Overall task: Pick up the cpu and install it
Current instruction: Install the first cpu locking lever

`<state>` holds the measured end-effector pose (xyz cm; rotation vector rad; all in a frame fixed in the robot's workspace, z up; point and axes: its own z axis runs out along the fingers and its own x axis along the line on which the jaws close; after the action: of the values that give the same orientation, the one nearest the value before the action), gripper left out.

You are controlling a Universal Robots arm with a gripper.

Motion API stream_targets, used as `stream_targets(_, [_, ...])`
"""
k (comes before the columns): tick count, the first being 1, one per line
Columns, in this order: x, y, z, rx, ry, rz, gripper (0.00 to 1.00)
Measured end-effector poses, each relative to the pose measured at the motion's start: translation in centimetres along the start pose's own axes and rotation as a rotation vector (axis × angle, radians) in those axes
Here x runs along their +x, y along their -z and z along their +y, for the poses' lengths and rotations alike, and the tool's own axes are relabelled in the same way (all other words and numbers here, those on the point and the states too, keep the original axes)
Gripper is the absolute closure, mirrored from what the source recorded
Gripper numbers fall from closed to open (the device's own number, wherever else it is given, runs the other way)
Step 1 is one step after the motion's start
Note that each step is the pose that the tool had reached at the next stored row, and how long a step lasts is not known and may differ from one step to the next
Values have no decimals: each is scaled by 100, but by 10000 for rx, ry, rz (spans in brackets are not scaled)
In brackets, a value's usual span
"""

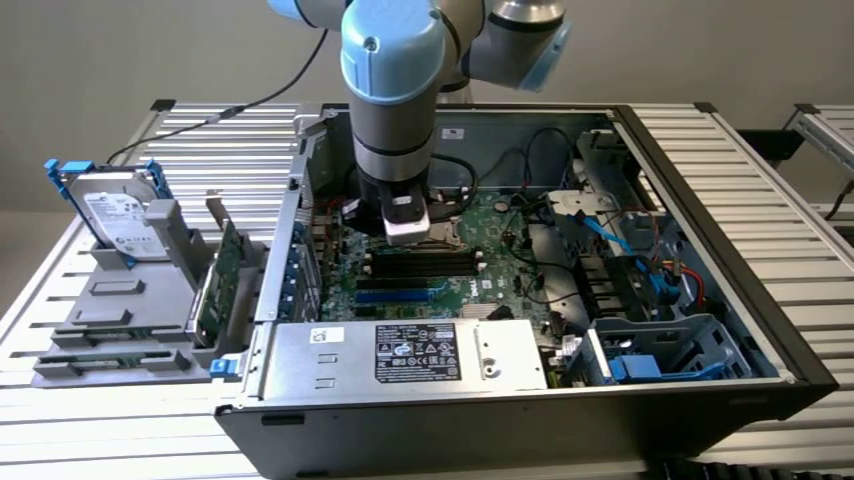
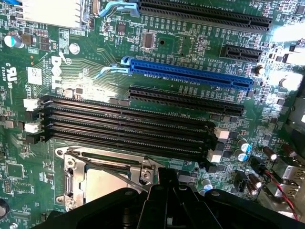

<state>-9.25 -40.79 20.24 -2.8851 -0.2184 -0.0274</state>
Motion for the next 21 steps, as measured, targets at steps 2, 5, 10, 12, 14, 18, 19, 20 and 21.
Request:
stream_targets(2, [1, -5, -2, 15, 26, -4, 89])
stream_targets(5, [1, -7, -6, 20, 44, -11, 89])
stream_targets(10, [5, 109, -36, 21, 41, -38, 89])
stream_targets(12, [8, 180, -54, 23, 39, -41, 89])
stream_targets(14, [11, 267, -76, 24, 39, -43, 89])
stream_targets(18, [21, 446, -120, 23, 40, -47, 89])
stream_targets(19, [32, 483, -128, 24, 40, -51, 89])
stream_targets(20, [53, 503, -130, 24, 39, -55, 89])
stream_targets(21, [90, 514, -127, 28, 43, -56, 89])
